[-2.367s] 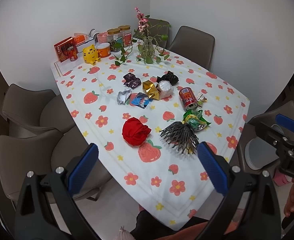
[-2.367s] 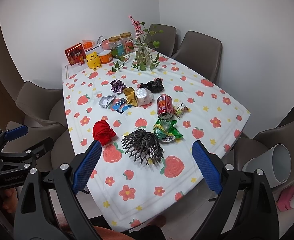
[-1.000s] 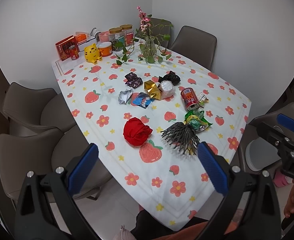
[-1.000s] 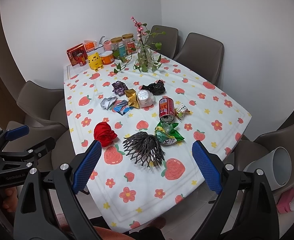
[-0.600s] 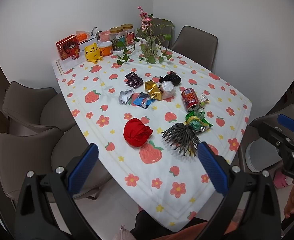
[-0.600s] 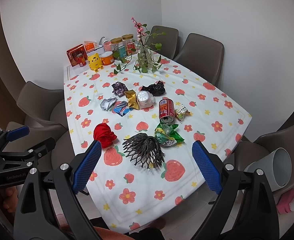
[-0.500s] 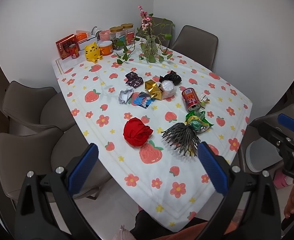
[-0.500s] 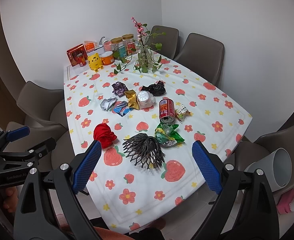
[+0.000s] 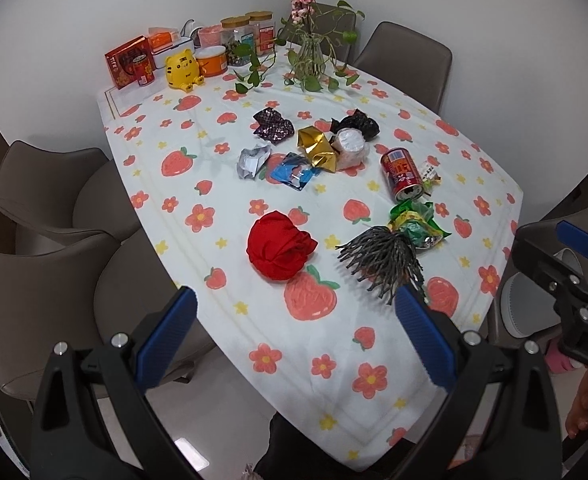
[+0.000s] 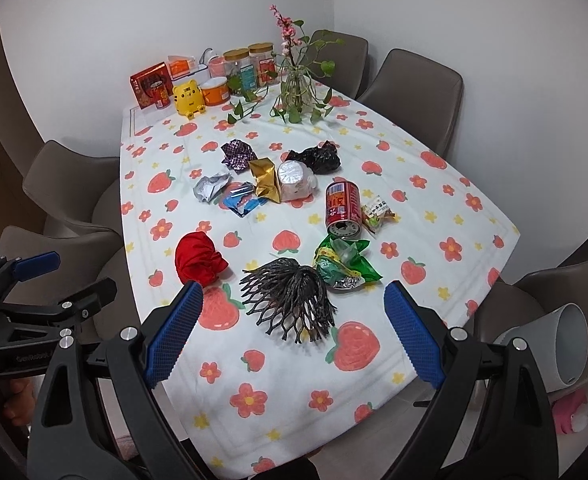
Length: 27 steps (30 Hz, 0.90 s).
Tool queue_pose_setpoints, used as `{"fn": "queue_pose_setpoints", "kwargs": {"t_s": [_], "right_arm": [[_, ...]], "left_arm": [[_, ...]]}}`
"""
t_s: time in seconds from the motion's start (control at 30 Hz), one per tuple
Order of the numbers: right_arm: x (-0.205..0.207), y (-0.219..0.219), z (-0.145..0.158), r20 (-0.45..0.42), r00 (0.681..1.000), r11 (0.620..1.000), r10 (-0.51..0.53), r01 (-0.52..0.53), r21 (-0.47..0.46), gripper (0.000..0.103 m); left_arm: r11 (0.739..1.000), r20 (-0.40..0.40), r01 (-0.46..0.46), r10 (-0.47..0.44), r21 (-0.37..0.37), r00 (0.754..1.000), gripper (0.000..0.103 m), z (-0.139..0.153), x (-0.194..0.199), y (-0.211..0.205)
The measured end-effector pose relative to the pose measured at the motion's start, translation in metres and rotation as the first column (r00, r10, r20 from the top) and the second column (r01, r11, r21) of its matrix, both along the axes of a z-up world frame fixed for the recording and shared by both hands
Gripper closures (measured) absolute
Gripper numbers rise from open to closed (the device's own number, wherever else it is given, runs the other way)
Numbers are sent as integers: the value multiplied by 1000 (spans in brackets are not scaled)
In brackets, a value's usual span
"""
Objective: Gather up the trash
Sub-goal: 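Grasp the red knit ball with the left tool while the right tool grasps the black mesh scrubber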
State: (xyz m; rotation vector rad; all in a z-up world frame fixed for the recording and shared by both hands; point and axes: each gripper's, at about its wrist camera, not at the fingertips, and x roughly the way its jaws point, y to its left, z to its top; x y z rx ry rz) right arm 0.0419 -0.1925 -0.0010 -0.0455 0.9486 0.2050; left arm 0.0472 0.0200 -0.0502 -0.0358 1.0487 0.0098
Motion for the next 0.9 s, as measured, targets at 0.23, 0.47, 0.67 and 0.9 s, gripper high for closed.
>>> {"fn": "queue_pose_setpoints", "kwargs": {"t_s": [0.23, 0.47, 0.67, 0.9], "right_arm": [[41, 17, -69, -44, 999, 1000, 4, -5, -17, 15], [74, 28, -143, -90, 995, 999, -31, 29, -34, 15], [86, 34, -190, -139, 990, 998, -36, 30, -47, 19], [85, 47, -213, -179, 984, 998, 0, -11, -64, 78]], "left_arm": [[1000, -74, 1, 1, 26, 997, 4, -64, 38, 15], [1000, -109, 9, -6, 30, 994, 6, -127, 77, 28], [998, -116, 44, -38, 50, 993, 27, -162, 100, 28], [998, -105, 60, -58, 15, 993, 69, -180, 103, 28]]}}
